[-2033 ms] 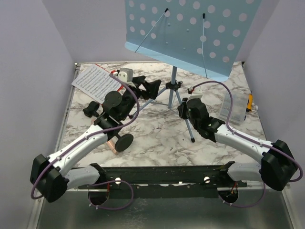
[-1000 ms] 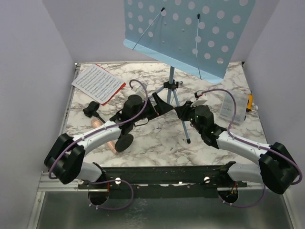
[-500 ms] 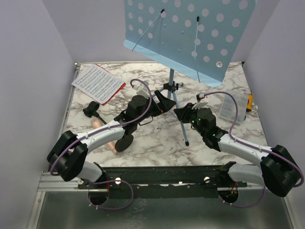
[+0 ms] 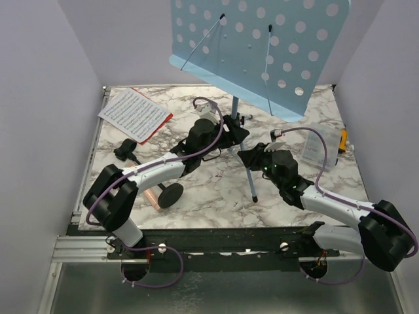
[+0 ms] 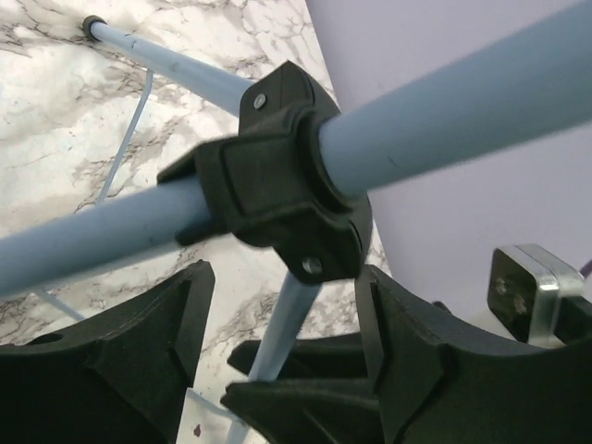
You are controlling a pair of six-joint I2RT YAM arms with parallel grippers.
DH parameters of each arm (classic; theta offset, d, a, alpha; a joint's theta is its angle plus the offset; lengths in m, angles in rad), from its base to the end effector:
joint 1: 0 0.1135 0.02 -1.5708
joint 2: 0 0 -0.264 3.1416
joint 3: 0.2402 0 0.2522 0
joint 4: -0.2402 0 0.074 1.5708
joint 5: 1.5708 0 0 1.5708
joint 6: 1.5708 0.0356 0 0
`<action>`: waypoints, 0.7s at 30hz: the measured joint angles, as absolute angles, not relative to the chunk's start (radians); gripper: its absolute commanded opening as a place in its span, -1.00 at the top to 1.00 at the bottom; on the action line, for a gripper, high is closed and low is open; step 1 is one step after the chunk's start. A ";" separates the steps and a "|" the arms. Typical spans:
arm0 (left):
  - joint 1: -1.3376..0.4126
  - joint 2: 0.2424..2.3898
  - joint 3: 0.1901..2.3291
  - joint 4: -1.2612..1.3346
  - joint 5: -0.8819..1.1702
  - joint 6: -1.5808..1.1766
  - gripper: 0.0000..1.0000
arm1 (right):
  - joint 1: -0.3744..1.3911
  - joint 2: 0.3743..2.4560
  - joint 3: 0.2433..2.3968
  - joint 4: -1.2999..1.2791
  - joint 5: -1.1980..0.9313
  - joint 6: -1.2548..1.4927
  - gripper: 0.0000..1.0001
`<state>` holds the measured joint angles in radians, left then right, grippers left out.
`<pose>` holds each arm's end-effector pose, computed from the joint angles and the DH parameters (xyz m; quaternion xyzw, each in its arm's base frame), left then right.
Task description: Set up the instrument practice props
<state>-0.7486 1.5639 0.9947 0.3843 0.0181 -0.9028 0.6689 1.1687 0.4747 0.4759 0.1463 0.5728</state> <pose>0.2667 -0.2486 0.2759 -0.0535 0.7675 -0.4742 0.4280 0.1993 0.1510 0.2223 0.0083 0.7791 0.3168 0.5409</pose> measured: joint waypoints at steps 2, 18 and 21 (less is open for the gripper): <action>-0.749 1.604 1.030 0.380 0.021 -0.884 -0.25 | 0.669 1.169 0.464 0.493 0.143 0.579 0.99; -0.706 1.796 1.270 0.251 0.279 -0.704 0.70 | 0.646 1.257 0.385 0.729 0.102 0.704 0.99; -0.685 1.801 1.270 0.260 0.346 -0.694 0.82 | 0.646 1.283 0.378 0.774 0.088 0.727 0.99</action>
